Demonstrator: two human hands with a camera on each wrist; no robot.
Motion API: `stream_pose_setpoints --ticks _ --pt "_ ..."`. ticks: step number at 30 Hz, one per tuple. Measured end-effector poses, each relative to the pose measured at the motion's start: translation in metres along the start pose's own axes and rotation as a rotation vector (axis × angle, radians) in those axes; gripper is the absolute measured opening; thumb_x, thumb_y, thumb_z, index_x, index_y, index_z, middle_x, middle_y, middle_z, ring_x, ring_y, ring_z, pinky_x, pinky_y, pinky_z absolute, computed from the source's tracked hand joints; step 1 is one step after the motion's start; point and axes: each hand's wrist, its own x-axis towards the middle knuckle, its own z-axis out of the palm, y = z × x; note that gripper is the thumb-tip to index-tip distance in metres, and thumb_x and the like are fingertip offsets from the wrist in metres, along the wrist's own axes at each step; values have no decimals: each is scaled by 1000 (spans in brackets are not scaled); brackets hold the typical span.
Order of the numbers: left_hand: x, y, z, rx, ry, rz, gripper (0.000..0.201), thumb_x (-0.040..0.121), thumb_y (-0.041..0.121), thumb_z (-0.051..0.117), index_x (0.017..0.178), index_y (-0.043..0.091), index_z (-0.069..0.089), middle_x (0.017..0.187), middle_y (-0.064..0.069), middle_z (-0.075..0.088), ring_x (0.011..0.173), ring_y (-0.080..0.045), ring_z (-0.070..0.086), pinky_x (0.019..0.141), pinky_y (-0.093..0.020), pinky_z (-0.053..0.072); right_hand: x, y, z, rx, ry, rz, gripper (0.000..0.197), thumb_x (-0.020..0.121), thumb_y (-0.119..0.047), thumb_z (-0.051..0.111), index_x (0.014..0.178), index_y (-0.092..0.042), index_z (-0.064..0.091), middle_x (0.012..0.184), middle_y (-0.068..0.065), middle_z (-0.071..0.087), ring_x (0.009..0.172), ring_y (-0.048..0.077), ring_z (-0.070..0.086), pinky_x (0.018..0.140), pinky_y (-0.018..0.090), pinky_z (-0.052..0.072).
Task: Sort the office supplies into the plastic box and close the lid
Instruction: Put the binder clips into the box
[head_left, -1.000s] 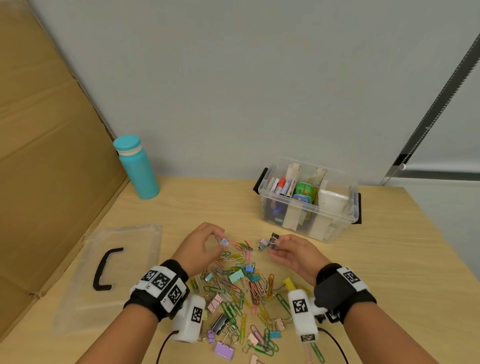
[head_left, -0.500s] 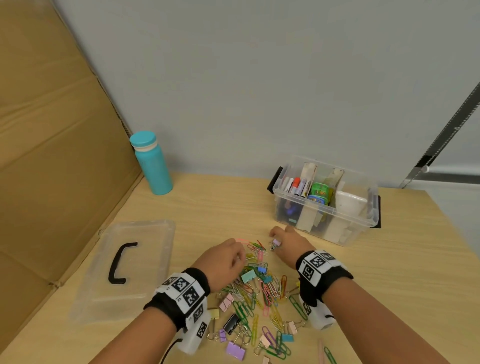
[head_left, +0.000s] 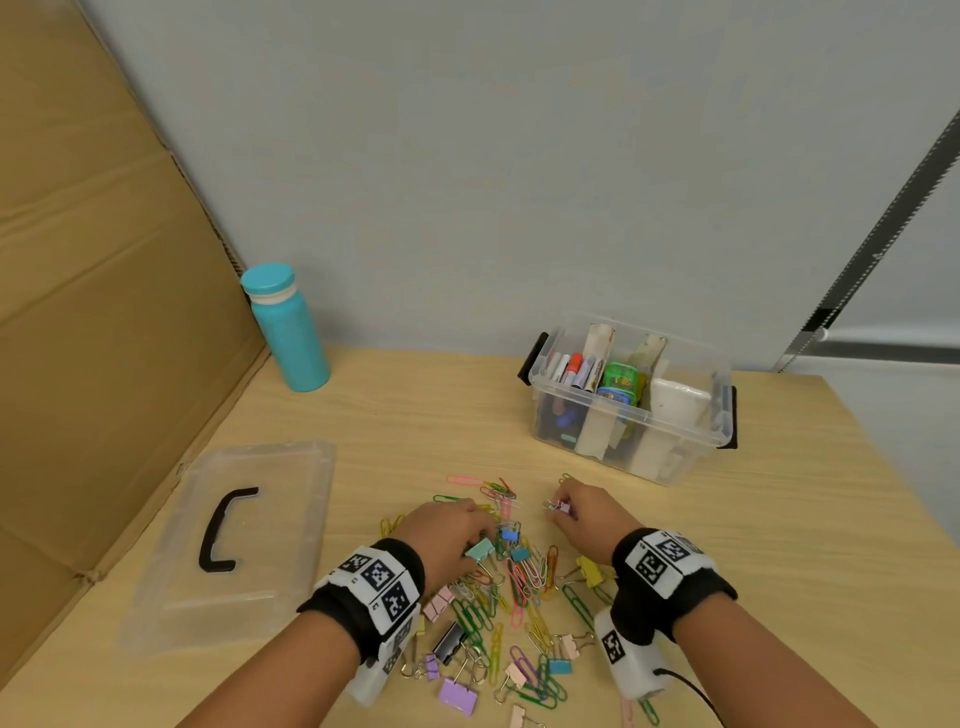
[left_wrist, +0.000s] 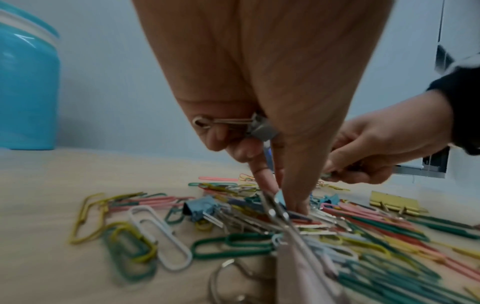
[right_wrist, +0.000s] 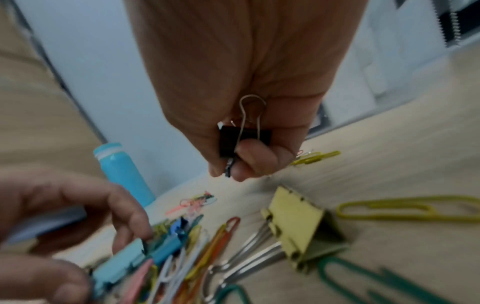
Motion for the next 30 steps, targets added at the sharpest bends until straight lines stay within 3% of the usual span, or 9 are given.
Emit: stream_pose_setpoints --ticks 4,11,14,18,23,25,27,28,30 --pt "2 -7 0 -138 -2 -71 29 79 24 71 102 25 53 107 5 54 93 -17 57 78 -29 47 -28 11 -16 139 32 -27 10 96 -29 51 100 -20 51 93 1 57 74 12 51 60 20 37" --pt "0 -11 -4 -259 24 -104 27 77 23 71 71 32 47 91 8 62 87 -15 59 79 -30 49 -61 20 -91 358 141 -48 10 94 -29 55 98 -20 57 88 1 60 66 10 56 54 19 42" --pt "-1 -12 -9 -315 85 -126 22 79 23 71 74 30 50 87 8 63 82 -13 61 73 -26 48 -53 31 -130 466 246 -6 12 93 -28 55 100 -18 58 90 4 62 68 13 57 56 25 45" --pt "-1 -10 -15 -364 207 -122 11 88 27 63 93 26 52 92 11 58 75 -1 53 63 -17 39 -16 43 -172 538 375 102 17 94 -26 56 96 -9 57 84 7 63 67 17 57 64 34 52" --pt "-1 -8 -18 -305 260 -132 13 98 27 44 105 30 56 94 10 46 77 -3 50 71 -19 38 37 44 -197 696 360 305 15 94 -11 54 80 -5 53 77 14 57 60 18 51 56 27 49" --pt "-3 -9 -17 -300 269 -146 17 99 28 42 105 27 58 94 10 44 75 -4 50 72 -20 40 50 48 -201 628 368 349 9 92 -10 56 89 -2 58 99 22 64 71 24 60 74 33 54" --pt "-5 -10 -16 -309 276 -155 18 99 28 41 105 26 57 96 10 45 79 -8 52 75 -22 43 58 53 -202 413 298 346 32 91 -12 59 121 -1 54 124 20 59 100 31 62 95 33 45" --pt "-7 -11 -15 -317 280 -159 17 99 28 41 104 26 57 96 10 45 81 -9 53 77 -23 45 58 54 -201 363 294 296 44 91 -12 59 132 -2 47 130 19 56 112 32 58 99 31 41" --pt "-8 -13 -15 -329 290 -165 16 99 28 41 104 25 56 96 10 45 83 -10 55 78 -24 45 58 56 -198 315 260 263 49 91 -12 58 136 -2 43 136 19 51 122 32 52 102 33 41"
